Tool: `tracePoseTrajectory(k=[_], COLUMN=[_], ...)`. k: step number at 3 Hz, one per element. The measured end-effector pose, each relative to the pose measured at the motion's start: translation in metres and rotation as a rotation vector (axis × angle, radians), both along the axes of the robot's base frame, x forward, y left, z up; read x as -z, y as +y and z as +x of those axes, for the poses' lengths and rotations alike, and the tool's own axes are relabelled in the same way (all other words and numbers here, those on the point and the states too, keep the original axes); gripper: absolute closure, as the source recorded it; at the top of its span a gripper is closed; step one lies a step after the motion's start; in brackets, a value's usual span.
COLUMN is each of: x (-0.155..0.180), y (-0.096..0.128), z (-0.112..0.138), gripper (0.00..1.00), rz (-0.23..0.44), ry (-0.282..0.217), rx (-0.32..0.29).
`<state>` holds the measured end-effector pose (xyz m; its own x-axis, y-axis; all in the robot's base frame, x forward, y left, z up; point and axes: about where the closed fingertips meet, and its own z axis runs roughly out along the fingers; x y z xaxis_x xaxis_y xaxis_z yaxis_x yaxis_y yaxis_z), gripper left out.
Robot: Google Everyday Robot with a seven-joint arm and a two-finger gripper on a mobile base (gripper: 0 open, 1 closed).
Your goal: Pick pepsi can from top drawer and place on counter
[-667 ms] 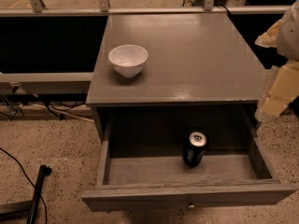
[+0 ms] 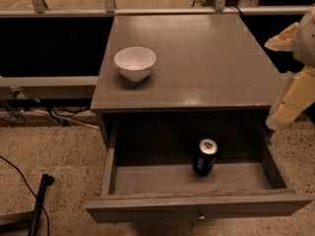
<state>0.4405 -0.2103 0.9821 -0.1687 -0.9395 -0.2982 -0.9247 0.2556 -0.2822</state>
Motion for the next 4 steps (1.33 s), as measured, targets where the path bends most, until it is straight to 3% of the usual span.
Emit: tracePoseTrajectory(k=[1, 3, 4], x=[0.031, 0.135, 0.127], y=[0.008, 0.032, 0.041], z=[-0.008, -0.026, -0.025], gripper=[0.0, 0.0, 0.0], rz=[0.141, 0.453, 0.514], ry=[-0.061, -0.151, -0.182], rx=[-0.075, -0.067, -0.057])
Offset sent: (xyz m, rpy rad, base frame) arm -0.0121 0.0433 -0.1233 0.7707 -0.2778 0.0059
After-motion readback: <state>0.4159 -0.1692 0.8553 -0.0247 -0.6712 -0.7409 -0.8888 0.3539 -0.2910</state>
